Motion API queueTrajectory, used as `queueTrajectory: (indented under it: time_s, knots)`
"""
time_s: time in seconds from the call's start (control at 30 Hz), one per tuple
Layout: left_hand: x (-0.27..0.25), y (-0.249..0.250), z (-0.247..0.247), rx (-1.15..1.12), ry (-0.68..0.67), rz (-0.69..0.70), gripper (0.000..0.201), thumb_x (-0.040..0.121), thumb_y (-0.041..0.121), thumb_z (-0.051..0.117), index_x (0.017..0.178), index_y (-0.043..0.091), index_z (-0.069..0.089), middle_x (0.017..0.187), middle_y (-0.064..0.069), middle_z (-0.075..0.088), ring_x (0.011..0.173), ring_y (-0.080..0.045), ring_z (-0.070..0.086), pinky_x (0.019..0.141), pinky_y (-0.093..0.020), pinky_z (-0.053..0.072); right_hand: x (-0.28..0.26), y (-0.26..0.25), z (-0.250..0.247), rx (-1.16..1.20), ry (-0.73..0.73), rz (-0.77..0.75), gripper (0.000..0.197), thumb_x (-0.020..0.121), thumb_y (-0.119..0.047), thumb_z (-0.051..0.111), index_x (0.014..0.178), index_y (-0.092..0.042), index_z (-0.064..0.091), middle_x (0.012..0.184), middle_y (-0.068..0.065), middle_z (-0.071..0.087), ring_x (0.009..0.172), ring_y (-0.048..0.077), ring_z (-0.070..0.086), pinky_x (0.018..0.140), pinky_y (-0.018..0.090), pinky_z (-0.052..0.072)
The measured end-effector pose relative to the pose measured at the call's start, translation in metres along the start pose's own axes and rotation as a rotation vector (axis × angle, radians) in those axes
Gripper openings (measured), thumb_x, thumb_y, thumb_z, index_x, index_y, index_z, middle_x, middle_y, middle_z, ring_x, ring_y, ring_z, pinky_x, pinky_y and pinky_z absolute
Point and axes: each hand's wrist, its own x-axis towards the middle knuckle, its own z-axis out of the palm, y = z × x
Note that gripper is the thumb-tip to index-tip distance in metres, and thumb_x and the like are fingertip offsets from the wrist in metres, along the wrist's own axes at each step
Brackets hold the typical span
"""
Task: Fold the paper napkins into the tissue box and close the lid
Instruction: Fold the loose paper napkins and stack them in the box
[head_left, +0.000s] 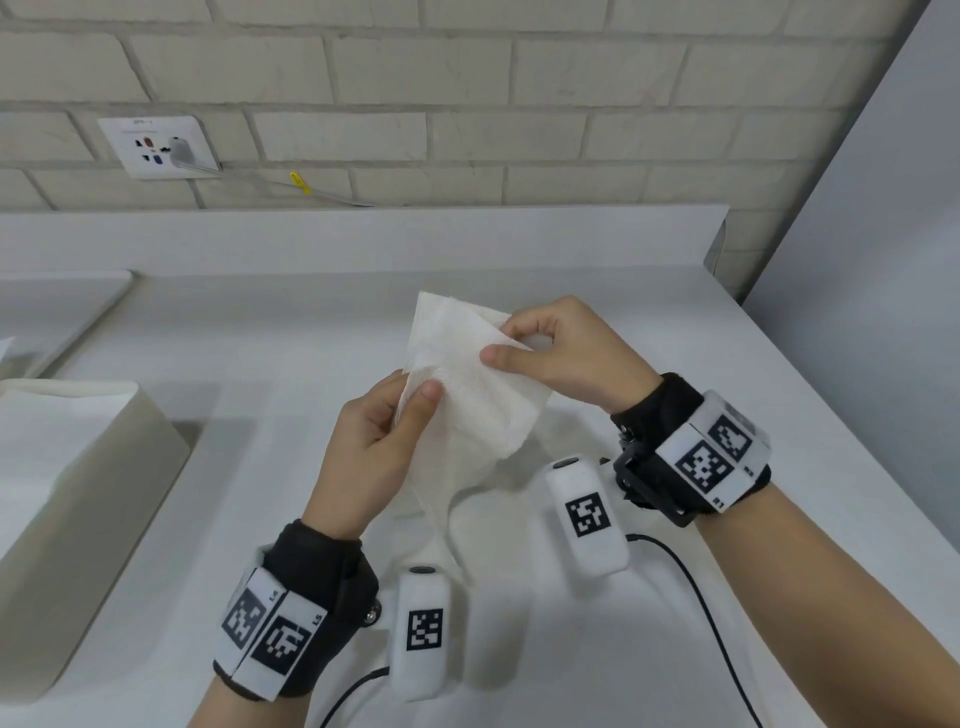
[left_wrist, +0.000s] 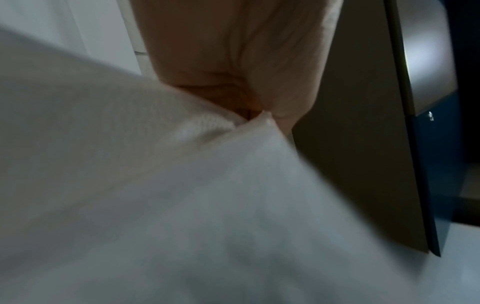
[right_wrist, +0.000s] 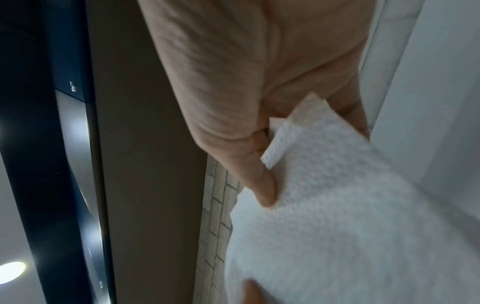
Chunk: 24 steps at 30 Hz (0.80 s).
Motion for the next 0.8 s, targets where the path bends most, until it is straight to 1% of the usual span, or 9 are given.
queueTrajectory:
  time_s: [0.13,0.2,0.27,0.37,0.43,0.5,0.6,0.7,0.8]
  knots:
    - [0.001,-0.005,-0.005,0.02,-0.058,-0.107,0.018,0.085,0.022,0.068,0.088,0.004,0.069,0.085,-0.012,0.072,0.076,-0.019,0.065,0.07,-0.034,0.052,0.001,0.0,-0.004,0.052,0.049,-0.071,0.012,0.085,-0.018,0.066,0.074,-0.023,0.068,0.075,-0.014,0.066,0.076,0.001,0.062,0.078,0.024,0.047]
    - [0.001,-0.008,-0.004,0.042,-0.065,-0.146,0.006,0.086,0.013,0.069,0.088,0.008,0.07,0.085,-0.008,0.073,0.077,-0.018,0.068,0.072,-0.036,0.053,0.002,0.0,-0.005,0.035,0.071,-0.101,0.011,0.085,-0.018,0.066,0.076,-0.024,0.066,0.077,-0.014,0.066,0.077,0.002,0.061,0.081,0.026,0.047]
    - [-0.001,-0.009,-0.003,0.018,-0.067,-0.153,0.012,0.084,0.005,0.066,0.089,0.015,0.071,0.086,0.0,0.075,0.08,-0.015,0.07,0.074,-0.029,0.056,0.003,0.0,-0.006,0.041,0.067,-0.112,0.009,0.084,-0.019,0.067,0.077,-0.024,0.066,0.077,-0.013,0.066,0.078,0.001,0.062,0.082,0.025,0.047]
    - [-0.003,-0.005,0.002,-0.038,-0.073,-0.144,0.009,0.082,0.022,0.063,0.088,0.017,0.068,0.086,0.008,0.074,0.081,-0.009,0.069,0.071,-0.021,0.053,0.002,0.001,-0.007,0.062,0.027,-0.085,0.009,0.082,-0.018,0.069,0.074,-0.023,0.067,0.074,-0.013,0.066,0.075,0.001,0.061,0.078,0.023,0.047]
    - [-0.002,-0.001,0.006,-0.05,-0.045,-0.136,0.029,0.084,0.037,0.051,0.083,0.011,0.064,0.079,0.01,0.068,0.076,-0.006,0.062,0.07,-0.019,0.048,0.002,0.001,-0.006,0.062,0.011,-0.088,0.008,0.081,-0.018,0.07,0.075,-0.021,0.068,0.074,-0.013,0.066,0.076,0.001,0.061,0.079,0.023,0.047]
    - [0.001,0.003,0.01,-0.061,0.013,-0.124,0.036,0.09,0.039,0.043,0.078,0.009,0.059,0.074,0.012,0.063,0.073,-0.003,0.057,0.069,-0.018,0.045,0.002,0.0,-0.005,0.081,0.022,-0.106,0.007,0.081,-0.017,0.07,0.075,-0.02,0.067,0.075,-0.013,0.066,0.077,0.001,0.061,0.081,0.022,0.046]
    - [0.003,0.007,0.017,-0.08,0.052,-0.078,0.029,0.092,0.033,0.042,0.082,0.014,0.062,0.076,0.015,0.066,0.074,0.0,0.058,0.068,-0.013,0.046,0.001,-0.001,-0.003,0.14,0.08,-0.133,0.013,0.08,-0.016,0.071,0.073,-0.021,0.062,0.073,-0.012,0.062,0.074,0.001,0.058,0.076,0.02,0.044]
    - [0.004,0.006,0.019,-0.089,0.083,-0.062,0.033,0.09,0.037,0.05,0.086,0.007,0.064,0.079,0.008,0.066,0.077,-0.006,0.059,0.07,-0.021,0.048,0.002,0.003,-0.003,0.135,0.148,-0.154,0.017,0.081,-0.016,0.07,0.072,-0.024,0.057,0.074,-0.012,0.057,0.073,0.002,0.053,0.072,0.015,0.04]
    - [0.005,0.003,0.015,-0.068,0.148,-0.048,0.061,0.087,0.05,0.054,0.088,-0.011,0.052,0.079,-0.007,0.052,0.075,-0.018,0.047,0.069,-0.034,0.039,0.003,0.017,-0.007,0.186,0.199,-0.086,0.013,0.087,-0.015,0.063,0.079,-0.021,0.055,0.076,-0.008,0.056,0.069,0.01,0.056,0.064,0.021,0.047]
